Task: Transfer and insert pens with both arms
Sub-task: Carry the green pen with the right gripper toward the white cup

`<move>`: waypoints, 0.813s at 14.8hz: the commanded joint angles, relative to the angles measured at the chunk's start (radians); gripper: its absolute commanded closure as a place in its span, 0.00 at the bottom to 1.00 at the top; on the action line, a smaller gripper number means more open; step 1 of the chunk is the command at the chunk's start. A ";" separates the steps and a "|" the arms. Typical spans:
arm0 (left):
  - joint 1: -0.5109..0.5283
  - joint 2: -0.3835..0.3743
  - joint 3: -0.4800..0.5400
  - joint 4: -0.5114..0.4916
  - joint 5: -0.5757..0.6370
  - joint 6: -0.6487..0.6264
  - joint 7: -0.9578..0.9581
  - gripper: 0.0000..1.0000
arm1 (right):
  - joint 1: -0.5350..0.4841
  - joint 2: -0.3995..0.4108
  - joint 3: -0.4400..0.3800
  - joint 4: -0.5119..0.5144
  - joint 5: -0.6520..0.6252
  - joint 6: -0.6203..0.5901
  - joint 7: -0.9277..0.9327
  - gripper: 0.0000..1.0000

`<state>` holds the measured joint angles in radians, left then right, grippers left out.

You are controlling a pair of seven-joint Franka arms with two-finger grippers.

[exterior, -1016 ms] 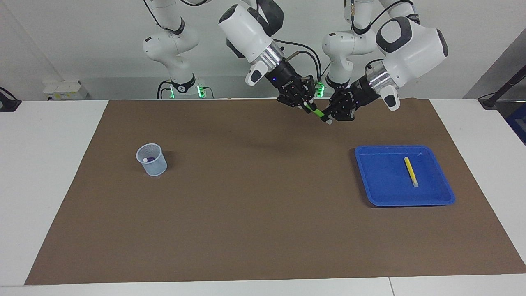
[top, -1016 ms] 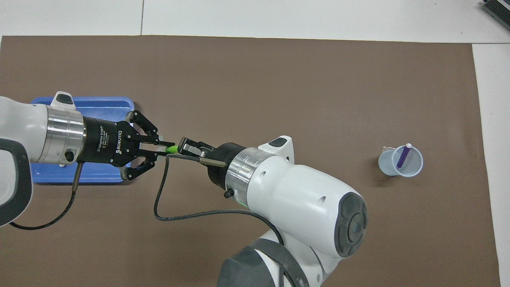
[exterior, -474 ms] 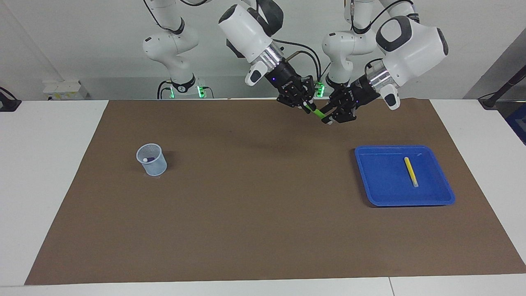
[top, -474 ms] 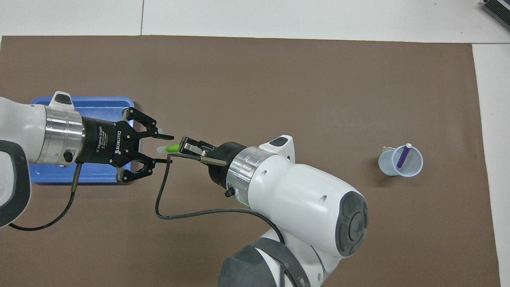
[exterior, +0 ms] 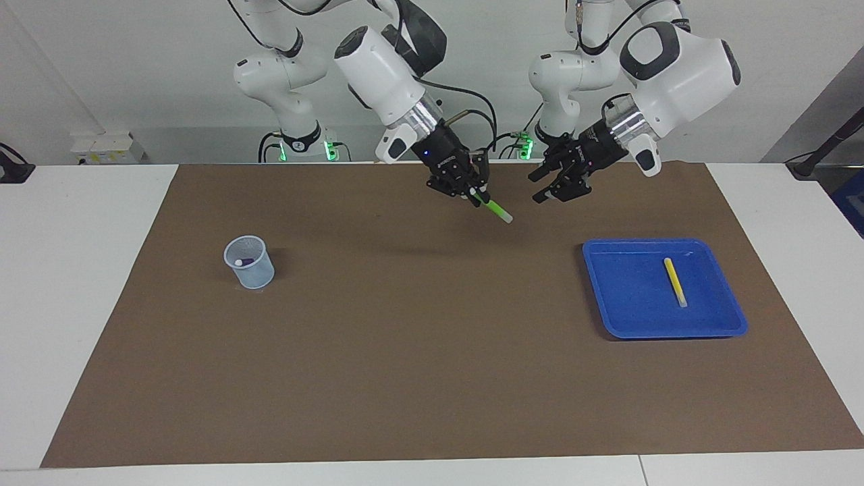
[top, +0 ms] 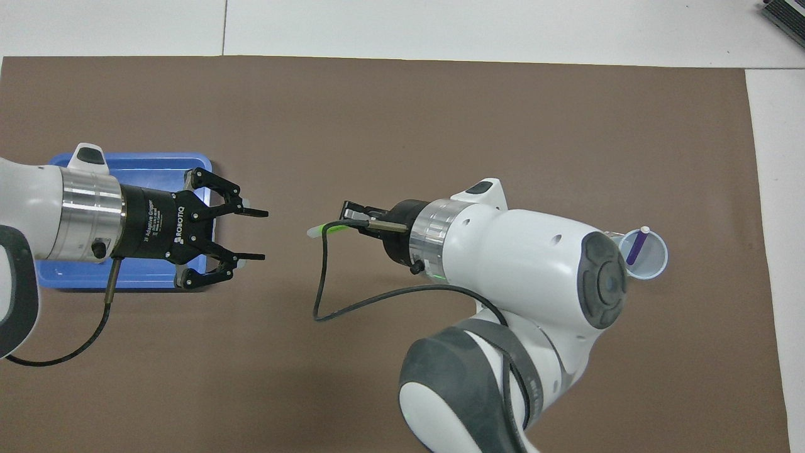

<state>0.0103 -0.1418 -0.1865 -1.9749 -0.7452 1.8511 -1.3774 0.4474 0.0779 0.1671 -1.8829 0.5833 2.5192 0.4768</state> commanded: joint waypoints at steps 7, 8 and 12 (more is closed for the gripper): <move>0.147 -0.038 0.009 -0.032 0.323 -0.111 0.740 0.49 | -0.283 -0.088 0.006 -0.074 -0.144 -0.337 -0.294 1.00; 0.175 -0.038 0.009 -0.029 0.357 -0.125 0.849 0.49 | -0.311 -0.099 0.006 -0.073 -0.187 -0.376 -0.317 1.00; 0.258 -0.038 0.009 -0.028 0.516 -0.109 1.208 0.49 | -0.444 -0.151 0.005 -0.053 -0.368 -0.589 -0.550 1.00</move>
<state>0.2314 -0.1482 -0.1714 -1.9810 -0.2858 1.7438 -0.3094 0.0729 -0.0356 0.1597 -1.9342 0.2786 2.0171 0.0483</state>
